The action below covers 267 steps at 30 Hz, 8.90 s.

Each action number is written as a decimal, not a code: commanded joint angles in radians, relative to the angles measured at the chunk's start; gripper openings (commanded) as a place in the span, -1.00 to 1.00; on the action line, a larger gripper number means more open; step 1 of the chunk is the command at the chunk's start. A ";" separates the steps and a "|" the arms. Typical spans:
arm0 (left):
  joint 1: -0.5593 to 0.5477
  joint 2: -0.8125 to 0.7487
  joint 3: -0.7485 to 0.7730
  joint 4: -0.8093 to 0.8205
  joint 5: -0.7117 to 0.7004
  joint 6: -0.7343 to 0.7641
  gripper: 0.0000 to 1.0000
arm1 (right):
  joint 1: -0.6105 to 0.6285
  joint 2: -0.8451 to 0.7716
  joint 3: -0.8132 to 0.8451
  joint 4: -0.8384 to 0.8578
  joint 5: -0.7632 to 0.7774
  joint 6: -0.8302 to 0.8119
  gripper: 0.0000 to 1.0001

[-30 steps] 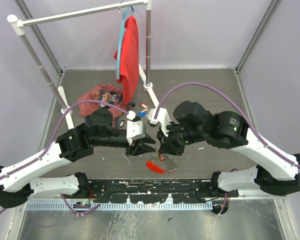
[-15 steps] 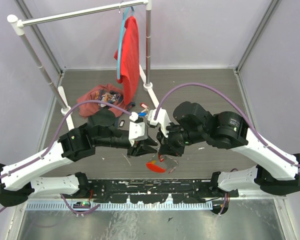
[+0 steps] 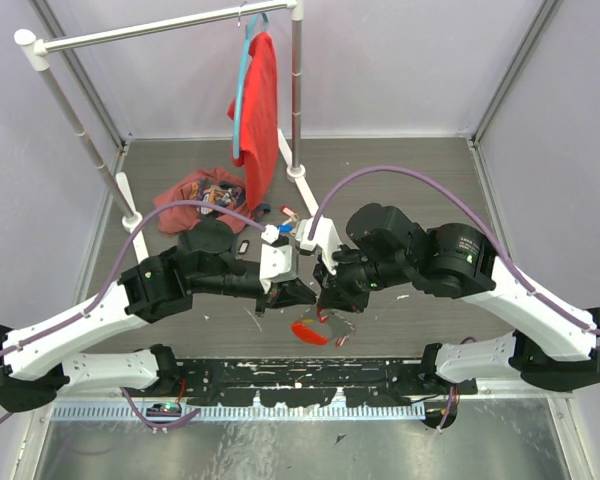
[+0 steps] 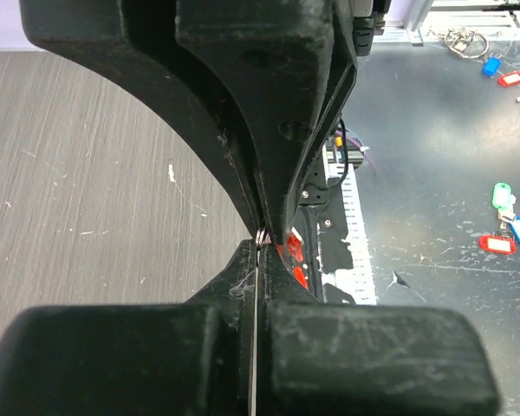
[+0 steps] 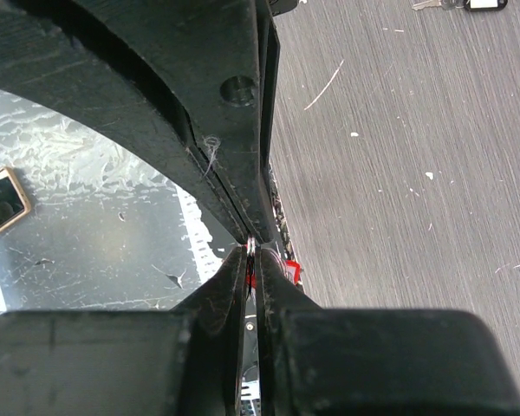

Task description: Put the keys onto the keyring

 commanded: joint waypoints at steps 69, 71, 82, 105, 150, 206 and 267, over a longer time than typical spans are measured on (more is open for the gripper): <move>-0.011 -0.192 -0.246 0.455 -0.273 -0.254 -1.00 | 0.004 -0.328 -0.339 0.567 0.323 0.472 -0.93; -0.011 -0.194 -0.246 0.453 -0.275 -0.253 -1.00 | 0.004 -0.330 -0.339 0.566 0.330 0.473 -0.98; -0.011 -0.202 -0.246 0.450 -0.277 -0.249 -1.00 | 0.004 -0.331 -0.339 0.523 0.376 0.493 -0.99; -0.011 -0.194 -0.237 0.448 -0.284 -0.242 -1.00 | 0.004 -0.337 -0.354 0.479 0.356 0.520 -0.99; -0.012 -0.200 -0.209 0.447 -0.147 -0.255 -1.00 | 0.004 -0.398 -0.389 0.677 0.159 0.159 -0.06; -0.011 -0.207 -0.239 0.628 -0.061 -0.386 -1.00 | 0.004 -0.443 -0.498 0.804 -0.009 0.126 -0.99; -0.012 -0.012 -0.028 0.120 -0.029 -0.100 -0.41 | 0.004 -0.068 -0.045 0.107 -0.005 -0.008 -0.99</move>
